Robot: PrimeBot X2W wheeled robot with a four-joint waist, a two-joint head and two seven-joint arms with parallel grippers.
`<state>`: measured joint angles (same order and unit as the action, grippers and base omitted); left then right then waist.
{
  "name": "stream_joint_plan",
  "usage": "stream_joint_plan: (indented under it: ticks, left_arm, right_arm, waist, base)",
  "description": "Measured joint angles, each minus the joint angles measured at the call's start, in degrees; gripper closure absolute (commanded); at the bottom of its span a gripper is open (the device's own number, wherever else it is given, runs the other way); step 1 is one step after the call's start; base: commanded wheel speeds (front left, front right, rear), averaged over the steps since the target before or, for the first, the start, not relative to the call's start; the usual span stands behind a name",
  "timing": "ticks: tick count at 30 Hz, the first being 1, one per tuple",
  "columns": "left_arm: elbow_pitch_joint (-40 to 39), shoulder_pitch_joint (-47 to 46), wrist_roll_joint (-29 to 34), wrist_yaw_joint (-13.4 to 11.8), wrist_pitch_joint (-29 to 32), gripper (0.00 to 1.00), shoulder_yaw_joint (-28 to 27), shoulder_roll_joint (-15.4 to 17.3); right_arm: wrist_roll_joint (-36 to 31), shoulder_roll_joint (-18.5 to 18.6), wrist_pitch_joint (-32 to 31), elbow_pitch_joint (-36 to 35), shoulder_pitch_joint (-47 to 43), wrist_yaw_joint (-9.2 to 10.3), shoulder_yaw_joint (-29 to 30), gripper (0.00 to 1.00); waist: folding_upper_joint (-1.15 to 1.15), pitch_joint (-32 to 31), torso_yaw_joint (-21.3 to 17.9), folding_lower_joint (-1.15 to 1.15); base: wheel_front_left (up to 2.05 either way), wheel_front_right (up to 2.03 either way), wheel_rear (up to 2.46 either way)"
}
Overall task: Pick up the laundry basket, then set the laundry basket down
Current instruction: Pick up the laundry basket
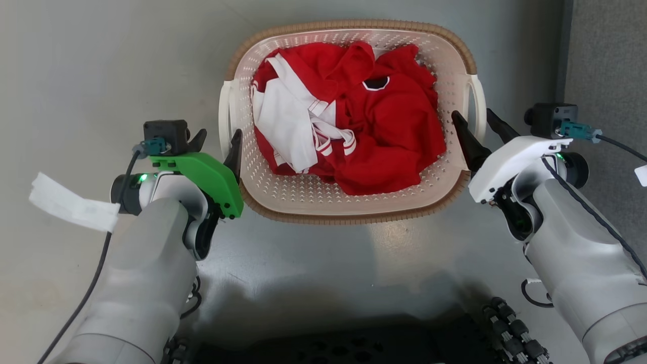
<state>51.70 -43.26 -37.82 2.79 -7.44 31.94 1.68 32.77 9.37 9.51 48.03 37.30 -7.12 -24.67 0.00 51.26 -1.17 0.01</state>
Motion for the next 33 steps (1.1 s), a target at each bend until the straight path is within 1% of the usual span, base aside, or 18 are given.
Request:
stream_joint_plan:
  ticks: [9,10,11,12,13,14,15,16,17,24,33]
  left_arm:
    - [2.0,-2.6,-3.9,0.3,0.9,0.00,2.4,-0.1]
    - [2.2,-2.9,-4.1,0.7,1.0,0.00,2.7,-0.1]
    - [2.4,-3.1,-4.4,0.8,1.3,0.16,3.1,-0.1]
    - [2.6,-3.2,-4.5,0.8,1.4,0.47,3.4,-0.1]
    - [2.8,-3.4,-4.8,0.8,1.4,0.64,3.7,-0.1]
    - [3.0,-3.5,-4.9,0.9,1.4,0.86,4.0,-0.1]
    - [3.0,-3.7,-5.0,1.3,1.4,1.00,4.3,-0.2]
    - [3.1,-3.9,-5.3,1.3,1.4,1.00,4.7,-0.3]
    - [3.1,-4.0,-5.8,1.5,1.4,1.00,5.0,-0.5]
    - [3.8,-4.7,-7.7,1.5,1.3,1.00,6.7,-0.7]
    - [6.0,-4.8,-10.0,2.0,1.1,1.00,8.8,-0.7]
  right_arm:
    - [3.0,-0.3,-0.5,2.0,3.1,-0.01,-2.8,0.00]
    - [3.1,-0.2,-0.5,2.2,3.5,-0.01,-3.0,0.00]
    - [3.1,-0.1,-0.5,2.4,3.9,-0.01,-3.2,0.00]
    - [3.1,-0.1,-0.5,2.5,4.1,-0.01,-3.5,0.00]
    - [3.3,0.0,-0.5,2.8,4.3,-0.01,-3.8,0.02]
    - [3.5,0.0,-0.5,3.3,4.6,-0.01,-3.8,0.41]
    - [3.6,0.1,-0.5,3.8,4.9,-0.01,-3.8,0.65]
    - [3.6,0.3,-0.5,4.2,5.0,-0.01,-3.8,0.94]
    - [3.7,0.6,-0.5,4.4,5.2,-0.02,-3.8,1.00]
    - [5.5,0.2,-0.1,5.8,6.1,0.01,-5.3,1.00]
    - [6.9,-0.3,0.5,7.5,6.1,0.01,-7.4,1.00]
  waist:
    - [0.00,1.2,0.1,0.00]
    - [0.00,1.3,0.1,0.00]
    - [0.00,1.3,0.2,0.00]
    - [0.00,1.4,0.2,0.00]
    - [0.00,1.5,0.2,0.00]
    - [0.00,1.6,0.3,0.00]
    - [0.00,1.6,0.3,0.00]
    - [0.00,1.7,0.3,0.00]
    - [0.00,1.7,0.3,0.00]
    - [0.00,1.6,0.4,0.00]
    - [0.00,-0.7,0.3,0.00]
  base:
    - [0.00,0.00,0.00]
    - [0.00,0.00,0.00]
    - [0.00,0.00,0.00]
    - [0.00,0.00,0.00]
    - [0.00,0.00,0.00]
    - [0.00,0.00,0.00]
    - [0.00,0.00,0.00]
    - [0.00,0.00,0.00]
    - [0.00,0.00,0.00]
    - [0.00,0.00,0.00]
    - [0.00,0.00,0.00]
